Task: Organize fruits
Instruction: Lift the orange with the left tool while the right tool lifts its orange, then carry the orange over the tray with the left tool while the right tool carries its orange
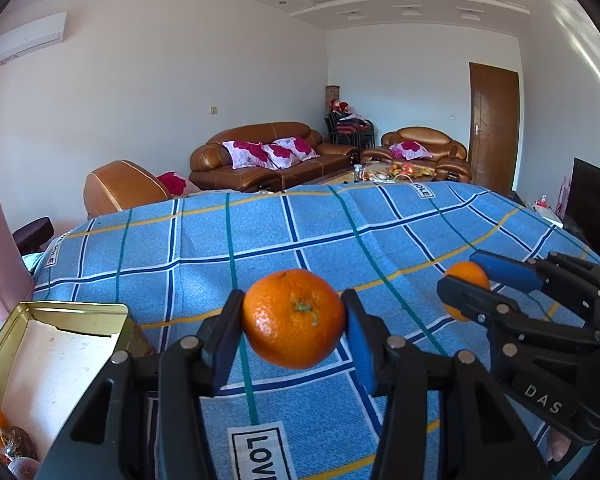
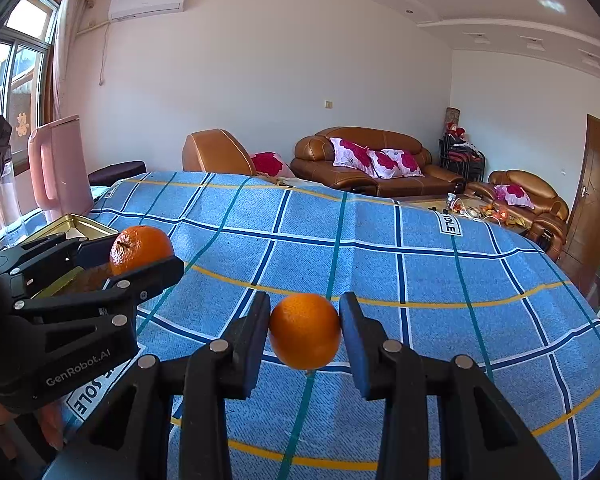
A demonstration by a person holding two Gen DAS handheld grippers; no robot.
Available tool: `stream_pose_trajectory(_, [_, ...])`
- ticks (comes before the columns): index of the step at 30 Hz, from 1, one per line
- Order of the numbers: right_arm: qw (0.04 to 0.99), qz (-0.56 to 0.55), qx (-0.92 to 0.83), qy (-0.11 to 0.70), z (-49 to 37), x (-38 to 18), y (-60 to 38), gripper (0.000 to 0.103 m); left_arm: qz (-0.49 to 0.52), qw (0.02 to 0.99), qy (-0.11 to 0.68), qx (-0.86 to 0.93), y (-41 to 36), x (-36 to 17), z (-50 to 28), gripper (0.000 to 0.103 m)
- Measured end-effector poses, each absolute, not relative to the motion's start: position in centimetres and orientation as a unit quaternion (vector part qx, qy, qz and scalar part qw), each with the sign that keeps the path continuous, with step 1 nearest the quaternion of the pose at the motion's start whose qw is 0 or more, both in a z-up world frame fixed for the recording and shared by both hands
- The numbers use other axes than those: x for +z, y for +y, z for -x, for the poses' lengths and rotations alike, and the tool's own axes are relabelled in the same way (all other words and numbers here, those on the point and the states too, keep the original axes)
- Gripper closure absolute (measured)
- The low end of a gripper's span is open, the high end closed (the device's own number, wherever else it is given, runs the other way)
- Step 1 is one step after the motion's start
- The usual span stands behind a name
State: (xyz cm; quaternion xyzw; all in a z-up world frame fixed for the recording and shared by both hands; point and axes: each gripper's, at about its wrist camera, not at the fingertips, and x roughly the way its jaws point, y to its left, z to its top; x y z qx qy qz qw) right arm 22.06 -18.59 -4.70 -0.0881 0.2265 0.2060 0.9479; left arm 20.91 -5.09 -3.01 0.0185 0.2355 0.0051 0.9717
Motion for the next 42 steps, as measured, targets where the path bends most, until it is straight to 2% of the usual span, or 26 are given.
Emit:
stream_pose_trajectory(31, [0.957,0.096,0.222,0.159,-19.0,-4.0,-18.8,0.065,-0.023,0.983,0.182,0.005,-4.9,-2.2,-16.4,0.053])
stream_pose_trajectory(42, [0.957,0.093,0.228,0.155,-17.9,-4.1,-18.7,0.065,-0.024,0.983,0.184,0.000,-4.5,-2.1,-15.2,0.053])
